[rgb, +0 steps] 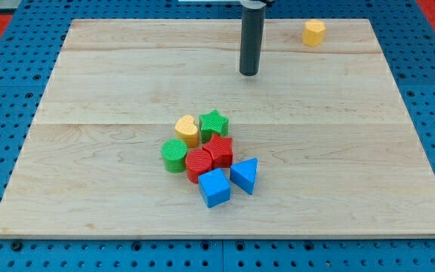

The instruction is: Move yellow hexagon on bottom right of the board

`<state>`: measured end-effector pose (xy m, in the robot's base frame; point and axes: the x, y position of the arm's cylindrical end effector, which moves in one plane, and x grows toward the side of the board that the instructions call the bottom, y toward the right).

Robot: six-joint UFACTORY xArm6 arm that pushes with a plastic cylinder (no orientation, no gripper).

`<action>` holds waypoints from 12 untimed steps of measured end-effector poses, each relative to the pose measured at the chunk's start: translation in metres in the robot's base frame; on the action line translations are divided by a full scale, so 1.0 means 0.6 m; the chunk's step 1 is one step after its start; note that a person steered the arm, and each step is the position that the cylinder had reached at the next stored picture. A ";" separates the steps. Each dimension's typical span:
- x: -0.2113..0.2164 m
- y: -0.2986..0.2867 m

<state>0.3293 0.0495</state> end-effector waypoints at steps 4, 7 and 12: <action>-0.091 0.009; -0.210 0.081; -0.229 0.264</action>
<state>0.1921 0.2079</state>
